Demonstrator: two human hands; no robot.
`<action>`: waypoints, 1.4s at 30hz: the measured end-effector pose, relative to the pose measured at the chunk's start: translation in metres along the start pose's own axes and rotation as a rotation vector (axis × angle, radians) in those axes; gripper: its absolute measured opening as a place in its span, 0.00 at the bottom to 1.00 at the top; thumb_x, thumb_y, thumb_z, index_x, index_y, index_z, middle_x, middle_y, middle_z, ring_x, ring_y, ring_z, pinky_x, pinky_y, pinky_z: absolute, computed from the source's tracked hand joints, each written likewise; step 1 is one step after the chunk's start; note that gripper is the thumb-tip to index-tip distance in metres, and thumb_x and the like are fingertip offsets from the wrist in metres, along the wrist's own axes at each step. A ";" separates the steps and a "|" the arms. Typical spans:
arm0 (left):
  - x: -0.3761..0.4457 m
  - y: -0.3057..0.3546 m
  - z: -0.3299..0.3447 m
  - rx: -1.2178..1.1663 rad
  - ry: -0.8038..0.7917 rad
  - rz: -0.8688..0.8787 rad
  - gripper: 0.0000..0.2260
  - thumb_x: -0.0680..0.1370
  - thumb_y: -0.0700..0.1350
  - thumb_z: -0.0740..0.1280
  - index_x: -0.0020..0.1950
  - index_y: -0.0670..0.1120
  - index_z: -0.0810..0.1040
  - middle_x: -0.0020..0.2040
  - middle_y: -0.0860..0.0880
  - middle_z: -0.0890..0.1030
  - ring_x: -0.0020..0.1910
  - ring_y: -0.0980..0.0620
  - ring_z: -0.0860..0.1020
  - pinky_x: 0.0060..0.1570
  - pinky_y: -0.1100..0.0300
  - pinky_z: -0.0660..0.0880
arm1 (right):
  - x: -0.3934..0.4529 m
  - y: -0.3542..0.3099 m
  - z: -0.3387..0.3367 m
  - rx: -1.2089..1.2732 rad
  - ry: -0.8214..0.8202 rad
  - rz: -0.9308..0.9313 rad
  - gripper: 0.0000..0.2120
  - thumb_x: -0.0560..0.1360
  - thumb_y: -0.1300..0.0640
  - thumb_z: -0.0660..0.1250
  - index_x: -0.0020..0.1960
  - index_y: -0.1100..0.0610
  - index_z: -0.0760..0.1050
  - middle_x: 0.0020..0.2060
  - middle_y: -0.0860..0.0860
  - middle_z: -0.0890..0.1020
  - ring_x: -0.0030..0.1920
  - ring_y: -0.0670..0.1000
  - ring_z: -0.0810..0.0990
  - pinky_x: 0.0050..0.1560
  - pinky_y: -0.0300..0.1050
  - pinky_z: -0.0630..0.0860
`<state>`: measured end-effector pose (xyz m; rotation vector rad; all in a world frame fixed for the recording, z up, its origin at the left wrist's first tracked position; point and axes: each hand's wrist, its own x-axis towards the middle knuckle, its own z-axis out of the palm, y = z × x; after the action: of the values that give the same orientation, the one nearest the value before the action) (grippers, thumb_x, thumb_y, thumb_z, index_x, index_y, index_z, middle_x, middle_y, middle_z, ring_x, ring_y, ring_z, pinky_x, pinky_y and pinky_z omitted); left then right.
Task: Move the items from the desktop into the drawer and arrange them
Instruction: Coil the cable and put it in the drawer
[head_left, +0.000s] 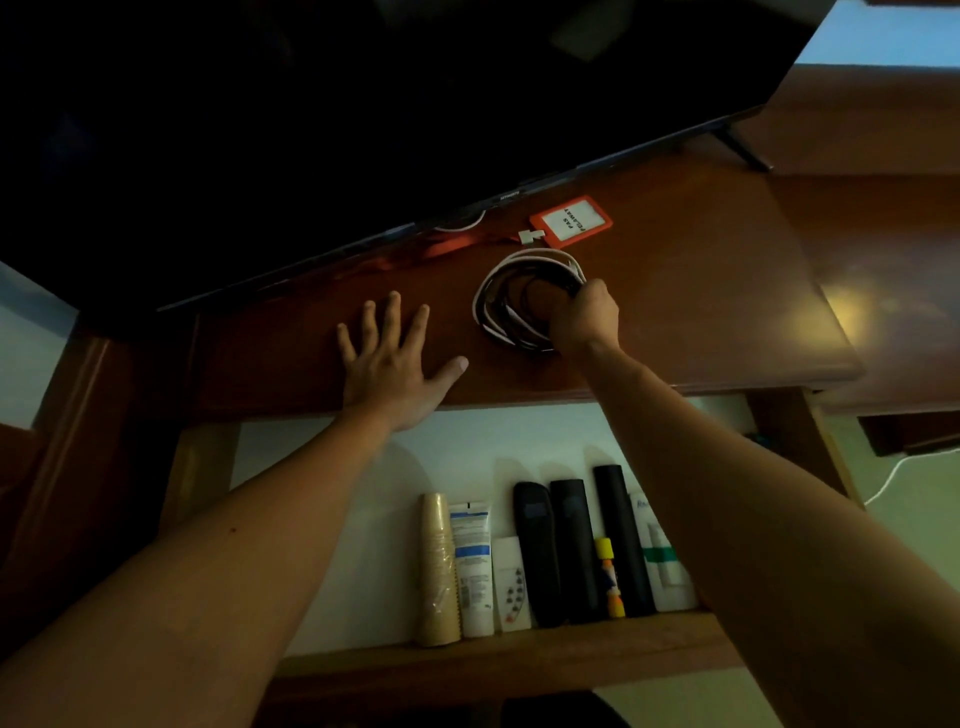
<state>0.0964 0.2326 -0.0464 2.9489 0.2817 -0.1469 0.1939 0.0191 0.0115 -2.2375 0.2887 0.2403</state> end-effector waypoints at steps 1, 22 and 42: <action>-0.001 -0.004 -0.001 -0.007 -0.019 0.020 0.39 0.75 0.75 0.46 0.81 0.57 0.47 0.82 0.48 0.41 0.80 0.43 0.38 0.75 0.37 0.36 | -0.008 0.002 -0.001 0.013 0.002 0.004 0.17 0.80 0.67 0.59 0.69 0.64 0.66 0.60 0.59 0.77 0.52 0.54 0.77 0.35 0.36 0.73; -0.024 -0.026 0.000 0.030 -0.056 0.039 0.31 0.80 0.66 0.43 0.81 0.58 0.45 0.82 0.47 0.40 0.80 0.40 0.38 0.72 0.29 0.38 | -0.175 0.098 0.061 -0.114 -0.098 0.090 0.10 0.80 0.65 0.56 0.59 0.64 0.70 0.51 0.60 0.79 0.46 0.57 0.79 0.35 0.44 0.71; -0.021 -0.021 0.006 0.082 0.038 0.048 0.30 0.79 0.66 0.43 0.80 0.59 0.50 0.82 0.44 0.47 0.79 0.35 0.45 0.71 0.26 0.44 | -0.085 0.107 0.091 -0.238 -0.159 0.183 0.16 0.78 0.70 0.58 0.65 0.69 0.68 0.61 0.65 0.76 0.59 0.62 0.77 0.52 0.42 0.72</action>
<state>0.0710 0.2481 -0.0537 3.0392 0.2146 -0.0985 0.0751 0.0340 -0.1009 -2.4103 0.3961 0.5739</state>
